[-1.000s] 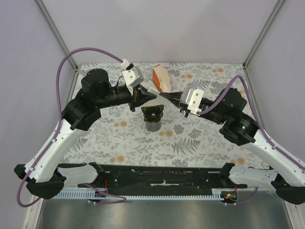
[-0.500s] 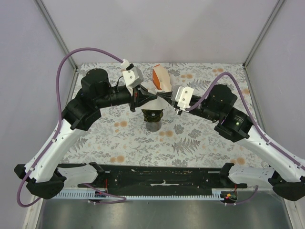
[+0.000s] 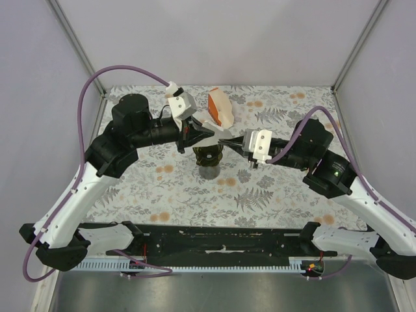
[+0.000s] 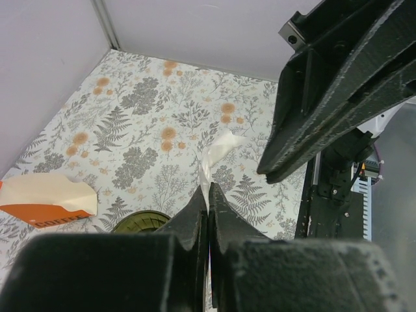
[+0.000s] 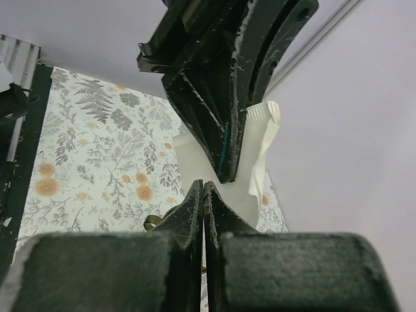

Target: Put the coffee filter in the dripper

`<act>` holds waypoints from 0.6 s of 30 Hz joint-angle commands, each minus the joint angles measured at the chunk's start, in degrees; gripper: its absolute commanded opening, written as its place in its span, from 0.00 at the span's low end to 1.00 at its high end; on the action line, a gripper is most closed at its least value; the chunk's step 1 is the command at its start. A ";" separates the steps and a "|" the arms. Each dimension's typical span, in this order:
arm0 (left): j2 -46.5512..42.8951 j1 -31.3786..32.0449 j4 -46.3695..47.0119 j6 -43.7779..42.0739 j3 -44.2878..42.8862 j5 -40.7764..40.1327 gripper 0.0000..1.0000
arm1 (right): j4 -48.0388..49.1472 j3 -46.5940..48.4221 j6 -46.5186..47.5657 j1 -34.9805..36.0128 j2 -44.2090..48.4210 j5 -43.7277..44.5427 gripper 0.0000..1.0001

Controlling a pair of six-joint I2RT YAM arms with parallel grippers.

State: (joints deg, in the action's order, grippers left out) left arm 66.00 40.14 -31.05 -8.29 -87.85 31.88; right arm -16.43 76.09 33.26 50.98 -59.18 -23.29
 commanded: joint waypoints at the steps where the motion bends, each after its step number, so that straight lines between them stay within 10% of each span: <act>1: 0.10 0.03 2.13 -1.72 -2.14 -0.41 0.02 | -1.94 -0.42 -0.91 -0.44 1.34 -2.82 0.00; 6: -0.52 0.03 0.20 -9.26 -1.97 -2.16 0.02 | -0.90 -0.42 -5.11 -3.16 2.40 -4.48 0.11; 10: -3.23 0.90 2.63 -38.57 0.47 -11.21 0.02 | 7.10 0.10 -23.63 -11.15 0.56 -13.87 0.42; 18: -11.94 0.99 55.81 -74.92 27.90 -12.99 0.02 | 15.98 5.20 -54.51 -21.01 -7.44 -29.44 0.84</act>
State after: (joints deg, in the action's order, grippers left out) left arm 54.68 40.64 -4.64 -59.99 -65.82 19.31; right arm -7.51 79.00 -3.84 31.33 -65.01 -44.40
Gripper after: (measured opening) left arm 0.026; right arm 0.799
